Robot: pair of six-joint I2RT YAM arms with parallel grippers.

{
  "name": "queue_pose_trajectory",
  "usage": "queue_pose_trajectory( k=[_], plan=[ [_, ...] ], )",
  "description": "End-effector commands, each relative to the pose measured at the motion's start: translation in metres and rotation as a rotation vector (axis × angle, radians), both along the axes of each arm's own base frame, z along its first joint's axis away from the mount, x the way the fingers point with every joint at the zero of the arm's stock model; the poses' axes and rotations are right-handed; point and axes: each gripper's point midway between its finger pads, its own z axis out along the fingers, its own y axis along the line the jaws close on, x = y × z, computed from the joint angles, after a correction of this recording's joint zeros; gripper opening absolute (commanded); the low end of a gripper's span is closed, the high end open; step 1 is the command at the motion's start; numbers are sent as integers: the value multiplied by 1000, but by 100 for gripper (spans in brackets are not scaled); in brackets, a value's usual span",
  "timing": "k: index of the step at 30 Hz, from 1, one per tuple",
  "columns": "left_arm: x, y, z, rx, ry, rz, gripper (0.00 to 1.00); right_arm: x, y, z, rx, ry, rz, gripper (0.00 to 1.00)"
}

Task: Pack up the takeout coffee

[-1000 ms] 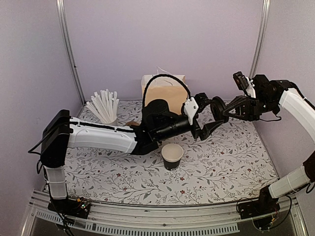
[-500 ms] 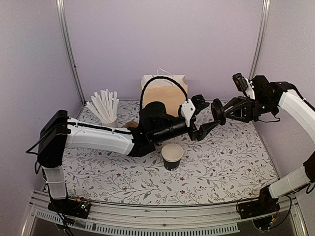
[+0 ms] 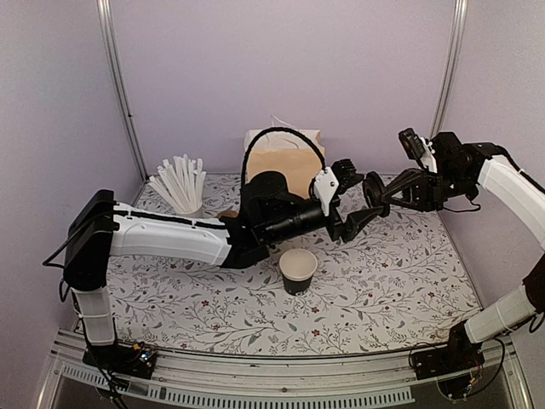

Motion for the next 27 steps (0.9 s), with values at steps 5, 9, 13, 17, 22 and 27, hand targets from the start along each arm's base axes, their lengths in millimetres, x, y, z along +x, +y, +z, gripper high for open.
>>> queue_pose_trajectory(
  k=[5, 9, 13, 17, 22, 27],
  plan=[
    [4, -8, -1, 13, 11, -18, 79, 0, 2, 5, 28, -27, 16, 4],
    [7, -8, -5, 16, 21, -4, 82, -2, 2, 7, 40, -27, 22, 2],
    [9, -7, -8, 21, 31, 4, 83, -4, 1, 9, 44, -36, 25, 2],
    [9, -6, -10, 23, 38, 7, 82, -5, 1, 10, 48, -40, 25, 2],
    [14, -7, -13, 25, 53, 26, 83, -6, 1, 11, 53, -42, 27, 1],
    [14, -8, -16, 31, 64, 26, 83, -8, 0, 11, 53, -49, 27, 1]
  ],
)
